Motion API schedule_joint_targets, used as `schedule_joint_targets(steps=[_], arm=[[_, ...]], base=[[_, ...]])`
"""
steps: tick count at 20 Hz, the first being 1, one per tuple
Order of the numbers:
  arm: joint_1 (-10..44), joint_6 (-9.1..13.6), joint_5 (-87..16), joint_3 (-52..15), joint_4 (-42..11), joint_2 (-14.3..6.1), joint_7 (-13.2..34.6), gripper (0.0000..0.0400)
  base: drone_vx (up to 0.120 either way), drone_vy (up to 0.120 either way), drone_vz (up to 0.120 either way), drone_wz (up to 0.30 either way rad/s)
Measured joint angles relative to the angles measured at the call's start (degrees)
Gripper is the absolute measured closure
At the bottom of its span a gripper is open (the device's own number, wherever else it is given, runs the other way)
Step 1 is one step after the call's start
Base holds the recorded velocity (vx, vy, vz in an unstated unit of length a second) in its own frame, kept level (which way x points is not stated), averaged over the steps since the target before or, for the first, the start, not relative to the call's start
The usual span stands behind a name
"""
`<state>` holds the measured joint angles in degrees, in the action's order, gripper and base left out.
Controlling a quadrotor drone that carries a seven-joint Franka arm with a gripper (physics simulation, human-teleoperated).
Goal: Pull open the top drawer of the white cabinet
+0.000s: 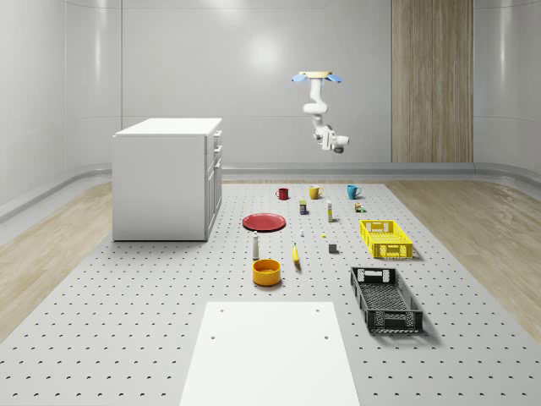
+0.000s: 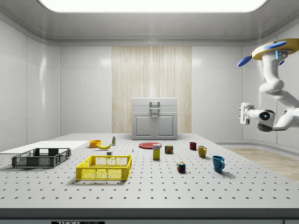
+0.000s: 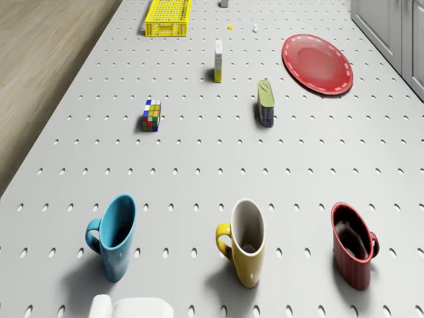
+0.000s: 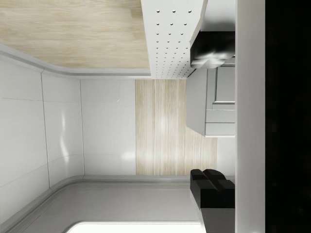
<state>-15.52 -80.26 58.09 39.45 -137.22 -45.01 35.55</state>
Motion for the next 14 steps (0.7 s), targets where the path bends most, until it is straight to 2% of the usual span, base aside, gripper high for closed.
schedule_joint_targets(steps=[2,14], arm=[[-1.0,-0.6,0.3,0.8,-0.4,-0.6,0.1,0.0095],[-6.0,-4.2,-0.7,3.9,-1.6,-3.9,1.5,0.0095]], base=[[0.12,-0.12,0.04,0.0],[0.12,-0.12,0.12,0.0]])
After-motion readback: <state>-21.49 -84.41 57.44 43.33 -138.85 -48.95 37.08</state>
